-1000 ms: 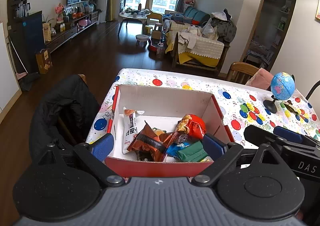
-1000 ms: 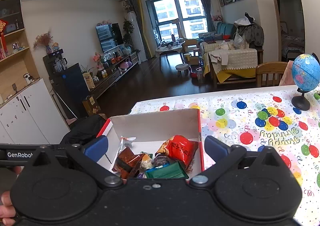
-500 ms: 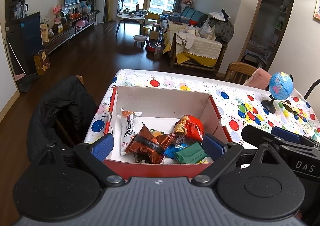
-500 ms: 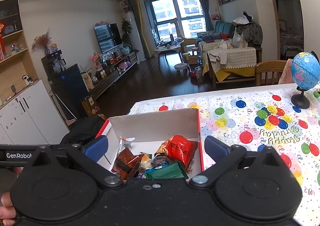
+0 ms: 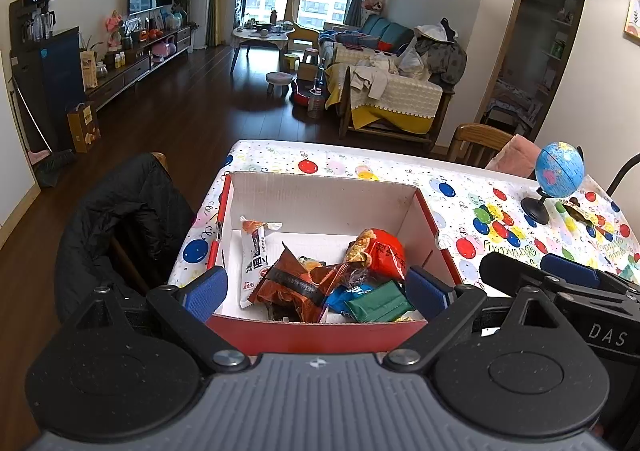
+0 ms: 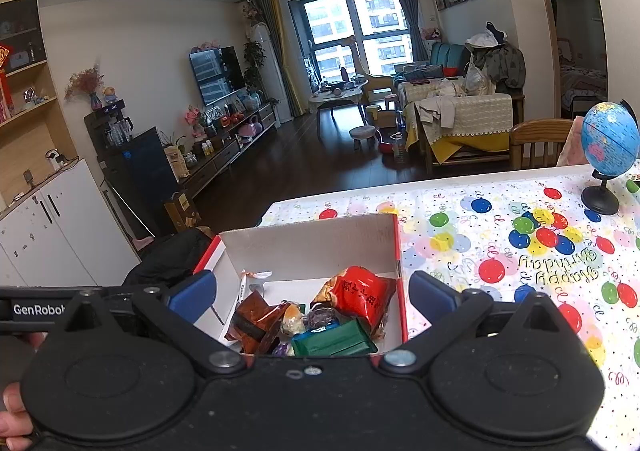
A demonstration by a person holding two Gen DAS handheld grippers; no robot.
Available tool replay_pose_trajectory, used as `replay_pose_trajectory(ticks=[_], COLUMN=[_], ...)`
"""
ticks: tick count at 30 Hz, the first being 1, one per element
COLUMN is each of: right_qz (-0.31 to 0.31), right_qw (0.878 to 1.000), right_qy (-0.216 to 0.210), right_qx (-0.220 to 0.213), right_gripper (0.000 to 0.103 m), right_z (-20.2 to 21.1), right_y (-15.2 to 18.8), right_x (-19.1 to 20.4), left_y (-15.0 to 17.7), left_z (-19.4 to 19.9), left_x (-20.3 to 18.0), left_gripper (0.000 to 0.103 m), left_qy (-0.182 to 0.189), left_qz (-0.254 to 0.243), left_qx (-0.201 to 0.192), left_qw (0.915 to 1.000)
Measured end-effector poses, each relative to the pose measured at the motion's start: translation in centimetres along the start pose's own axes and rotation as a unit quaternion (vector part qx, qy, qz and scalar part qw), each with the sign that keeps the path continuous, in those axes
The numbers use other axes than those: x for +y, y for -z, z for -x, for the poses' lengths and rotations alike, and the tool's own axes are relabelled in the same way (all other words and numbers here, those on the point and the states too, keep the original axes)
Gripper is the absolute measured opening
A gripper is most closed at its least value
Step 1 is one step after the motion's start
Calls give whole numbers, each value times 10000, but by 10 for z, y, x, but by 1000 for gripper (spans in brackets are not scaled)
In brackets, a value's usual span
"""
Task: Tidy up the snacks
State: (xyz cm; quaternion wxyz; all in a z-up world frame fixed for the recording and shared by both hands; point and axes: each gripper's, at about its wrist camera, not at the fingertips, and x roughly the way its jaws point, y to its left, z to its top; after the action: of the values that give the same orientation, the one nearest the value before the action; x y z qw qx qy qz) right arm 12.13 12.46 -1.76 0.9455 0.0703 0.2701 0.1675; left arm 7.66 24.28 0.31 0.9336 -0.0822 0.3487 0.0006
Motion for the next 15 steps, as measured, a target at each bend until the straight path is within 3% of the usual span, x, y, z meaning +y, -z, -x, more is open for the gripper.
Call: replay_pose_trajectory(ticks=[15], right_qz=[-50], right_qw=[10000], right_qy=[64], right_qx=[5], right_gripper=[103], right_z=[7], right_y=[10], right_x=[2], left_y=[10], left_z=[6], left_x=[-2], left_gripper=[96], left_qy=[7], left_qz=[-72], left_qx=[34], left_qw=[10000])
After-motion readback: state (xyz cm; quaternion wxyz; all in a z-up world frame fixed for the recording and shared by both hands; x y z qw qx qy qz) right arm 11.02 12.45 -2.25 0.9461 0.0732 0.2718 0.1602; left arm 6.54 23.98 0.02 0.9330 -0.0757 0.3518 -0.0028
